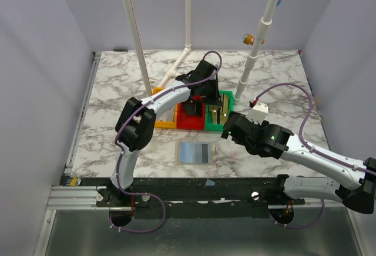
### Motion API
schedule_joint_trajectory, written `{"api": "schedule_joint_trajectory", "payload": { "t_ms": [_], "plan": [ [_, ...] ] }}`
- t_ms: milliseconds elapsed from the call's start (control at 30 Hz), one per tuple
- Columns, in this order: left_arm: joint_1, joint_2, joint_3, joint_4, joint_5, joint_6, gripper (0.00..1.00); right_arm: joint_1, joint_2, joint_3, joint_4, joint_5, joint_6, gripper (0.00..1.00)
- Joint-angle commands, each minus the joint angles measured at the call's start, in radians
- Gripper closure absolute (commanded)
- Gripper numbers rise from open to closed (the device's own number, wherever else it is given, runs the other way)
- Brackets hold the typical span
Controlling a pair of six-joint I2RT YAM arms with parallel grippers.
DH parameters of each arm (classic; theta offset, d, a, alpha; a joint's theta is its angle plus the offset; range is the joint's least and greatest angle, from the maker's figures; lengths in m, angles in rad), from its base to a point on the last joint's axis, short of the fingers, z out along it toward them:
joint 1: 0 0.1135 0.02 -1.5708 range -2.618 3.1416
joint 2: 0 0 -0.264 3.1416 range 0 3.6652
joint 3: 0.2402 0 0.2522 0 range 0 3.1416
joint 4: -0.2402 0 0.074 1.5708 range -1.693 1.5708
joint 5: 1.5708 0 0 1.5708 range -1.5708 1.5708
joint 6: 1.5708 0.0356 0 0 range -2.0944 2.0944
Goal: Take the credit cards out of the card holder
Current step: Place the credit card in the storage box.
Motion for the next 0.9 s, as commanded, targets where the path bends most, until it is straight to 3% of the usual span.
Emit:
{"api": "schedule_joint_trajectory", "payload": {
  "t_ms": [0,500,533,567,700,867],
  "plan": [
    [-0.015,0.048,0.058,-0.026,-0.044,-0.041,1.0,-0.004,0.003,0.012,-0.021,0.022,0.018,0.0],
    [-0.026,0.101,0.087,-0.018,-0.032,-0.071,1.0,-0.004,0.013,0.004,-0.007,0.005,0.018,0.0],
    [-0.027,0.1,0.086,-0.017,-0.03,-0.07,0.94,-0.004,0.013,0.004,-0.006,0.004,0.018,0.0],
    [-0.026,0.095,0.082,-0.014,-0.028,-0.07,0.82,-0.004,0.013,0.004,-0.007,0.004,0.018,0.0],
    [-0.027,0.07,0.061,0.003,-0.025,-0.067,0.62,-0.004,0.011,0.001,-0.007,0.004,0.019,0.0],
    [-0.027,0.034,0.049,0.009,-0.027,-0.055,0.5,-0.004,0.01,0.0,-0.003,-0.001,0.02,0.0]
  ]
}}
